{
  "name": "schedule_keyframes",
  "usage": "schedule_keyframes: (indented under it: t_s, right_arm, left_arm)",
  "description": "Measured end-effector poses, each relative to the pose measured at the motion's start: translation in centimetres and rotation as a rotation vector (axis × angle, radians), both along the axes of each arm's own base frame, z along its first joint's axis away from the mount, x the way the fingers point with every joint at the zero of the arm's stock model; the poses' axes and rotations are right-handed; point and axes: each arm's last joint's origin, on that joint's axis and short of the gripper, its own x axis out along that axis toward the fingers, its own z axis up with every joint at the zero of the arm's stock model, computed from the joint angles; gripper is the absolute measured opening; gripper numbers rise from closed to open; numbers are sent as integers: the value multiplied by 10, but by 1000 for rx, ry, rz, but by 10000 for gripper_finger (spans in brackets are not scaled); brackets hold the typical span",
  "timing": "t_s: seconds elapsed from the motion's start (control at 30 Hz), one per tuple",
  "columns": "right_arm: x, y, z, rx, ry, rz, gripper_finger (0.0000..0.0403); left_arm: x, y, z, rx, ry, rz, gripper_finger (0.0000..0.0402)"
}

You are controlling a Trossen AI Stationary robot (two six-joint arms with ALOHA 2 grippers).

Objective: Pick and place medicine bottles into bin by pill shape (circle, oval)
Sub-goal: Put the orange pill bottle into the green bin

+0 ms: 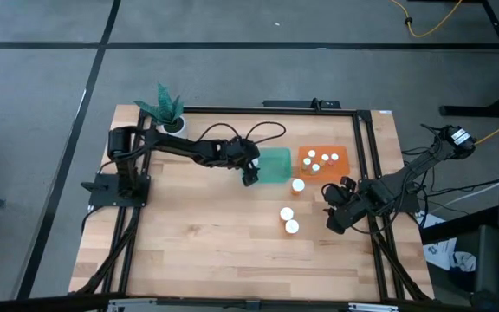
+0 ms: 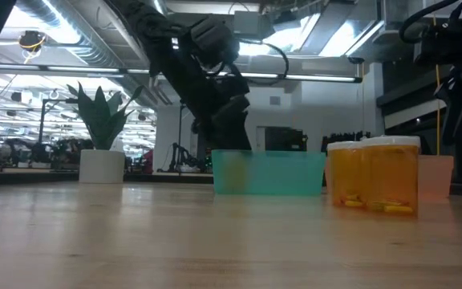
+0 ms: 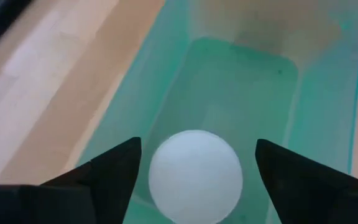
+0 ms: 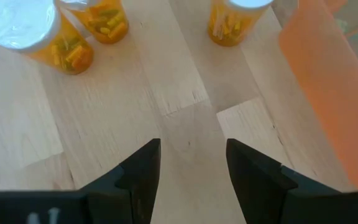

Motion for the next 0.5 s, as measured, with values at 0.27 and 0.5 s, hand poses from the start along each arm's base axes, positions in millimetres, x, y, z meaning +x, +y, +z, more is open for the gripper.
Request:
schedule_keyframes:
  t_s: [0.27, 0.5]
  right_arm:
    - [1, 0, 0, -35, -15, 22, 184]
    - [6, -1, 3, -142, -98, 34, 184]
  left_arm:
    - [1, 0, 50, 30, -154, 0, 308]
    - [-15, -10, 96, 49, -260, -18, 308]
